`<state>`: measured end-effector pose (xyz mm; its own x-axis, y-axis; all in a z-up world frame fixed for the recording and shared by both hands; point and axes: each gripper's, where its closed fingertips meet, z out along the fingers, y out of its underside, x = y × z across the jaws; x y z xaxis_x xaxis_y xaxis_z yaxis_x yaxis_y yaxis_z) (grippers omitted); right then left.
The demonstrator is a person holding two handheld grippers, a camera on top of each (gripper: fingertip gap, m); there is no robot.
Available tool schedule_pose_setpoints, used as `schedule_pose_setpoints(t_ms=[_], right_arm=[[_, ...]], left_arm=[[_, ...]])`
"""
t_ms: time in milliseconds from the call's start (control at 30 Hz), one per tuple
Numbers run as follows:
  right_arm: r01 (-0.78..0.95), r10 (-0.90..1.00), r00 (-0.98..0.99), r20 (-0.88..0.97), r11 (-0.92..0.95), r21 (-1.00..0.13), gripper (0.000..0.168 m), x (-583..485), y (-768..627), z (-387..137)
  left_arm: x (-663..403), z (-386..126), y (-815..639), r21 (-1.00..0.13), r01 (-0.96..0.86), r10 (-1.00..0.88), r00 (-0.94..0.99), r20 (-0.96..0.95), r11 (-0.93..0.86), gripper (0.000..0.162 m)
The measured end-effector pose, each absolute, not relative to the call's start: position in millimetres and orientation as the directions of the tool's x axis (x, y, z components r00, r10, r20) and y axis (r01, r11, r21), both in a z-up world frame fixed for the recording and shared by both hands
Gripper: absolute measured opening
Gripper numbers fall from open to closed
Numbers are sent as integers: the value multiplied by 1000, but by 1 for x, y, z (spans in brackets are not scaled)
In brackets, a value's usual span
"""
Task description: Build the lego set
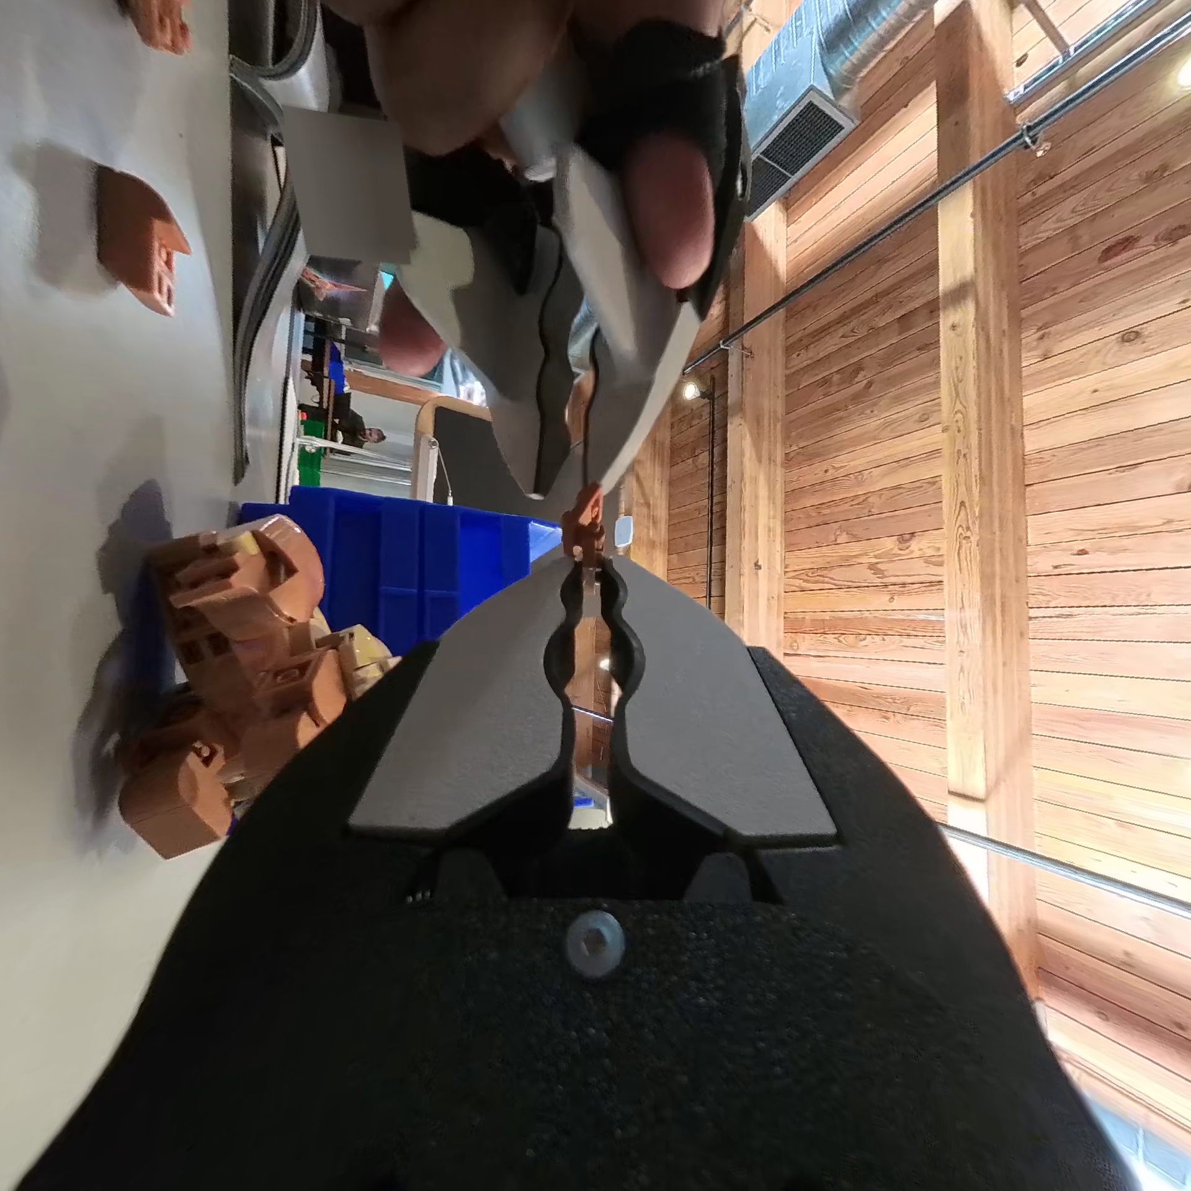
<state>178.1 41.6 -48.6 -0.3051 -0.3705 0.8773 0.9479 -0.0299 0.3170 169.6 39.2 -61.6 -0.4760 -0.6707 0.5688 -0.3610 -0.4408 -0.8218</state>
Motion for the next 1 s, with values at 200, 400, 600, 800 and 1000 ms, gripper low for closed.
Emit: schedule_pose_setpoints(t_ms=[200,400,600,800,1000], right_arm=[[927,-355,-363,862,-40,374,5,174,44,-55],[959,-317,-266,910,6,283,12,174,46,-59],[983,-60,160,985,96,-154,17,180,49,-72],[787,222,589,777,58,-614,28,178,52,-79],[716,360,636,682,54,-696,28,162,50,-85]], left_arm=[[169,-66,27,-837,-389,-673,-502,544,-386,17],[171,-66,33,-946,-269,-828,-478,295,-182,6],[173,-70,47,-965,-159,-923,-358,-141,209,5],[166,-60,47,-834,-2,-806,-259,-533,552,5],[162,-66,37,-746,51,-707,-283,-648,664,5]])
